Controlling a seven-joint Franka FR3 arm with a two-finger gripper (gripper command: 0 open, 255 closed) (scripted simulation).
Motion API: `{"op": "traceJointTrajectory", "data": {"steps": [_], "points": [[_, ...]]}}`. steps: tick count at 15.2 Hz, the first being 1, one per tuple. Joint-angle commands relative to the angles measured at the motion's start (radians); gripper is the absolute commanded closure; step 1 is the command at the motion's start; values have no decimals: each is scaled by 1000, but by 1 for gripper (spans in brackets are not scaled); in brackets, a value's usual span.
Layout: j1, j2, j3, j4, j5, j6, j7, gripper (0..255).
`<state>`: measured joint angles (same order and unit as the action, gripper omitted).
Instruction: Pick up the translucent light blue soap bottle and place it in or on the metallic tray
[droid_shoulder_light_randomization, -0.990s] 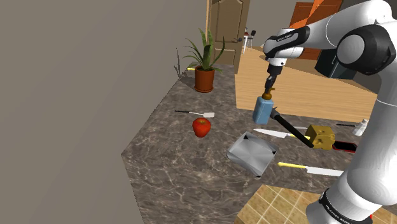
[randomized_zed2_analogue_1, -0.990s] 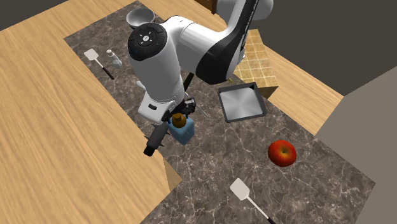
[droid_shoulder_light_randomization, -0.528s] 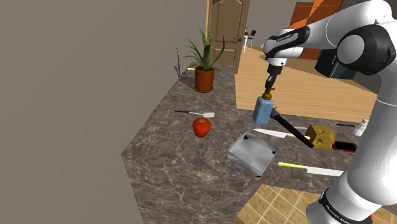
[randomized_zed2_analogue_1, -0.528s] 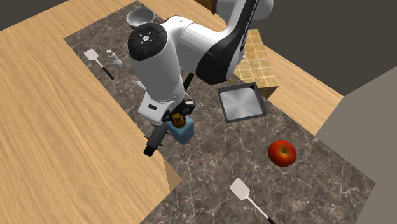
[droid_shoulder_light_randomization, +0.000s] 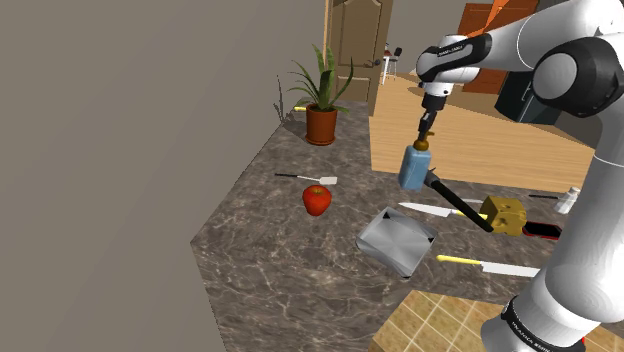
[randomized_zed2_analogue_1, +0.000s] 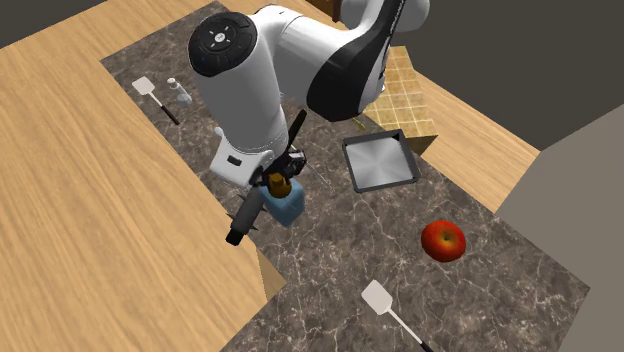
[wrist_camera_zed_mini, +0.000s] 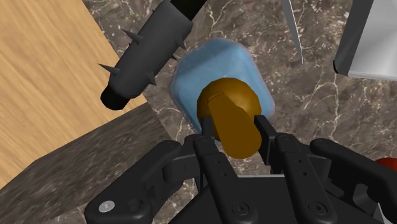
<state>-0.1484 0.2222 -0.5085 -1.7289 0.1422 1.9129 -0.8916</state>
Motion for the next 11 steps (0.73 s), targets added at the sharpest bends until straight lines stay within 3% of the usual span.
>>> {"op": "traceJointTrajectory", "data": {"steps": [1,11], "points": [[1,-9,-1,17,-6,-24,4,255],[-3,-20,-6,138,-15,-155,14,255]]}}
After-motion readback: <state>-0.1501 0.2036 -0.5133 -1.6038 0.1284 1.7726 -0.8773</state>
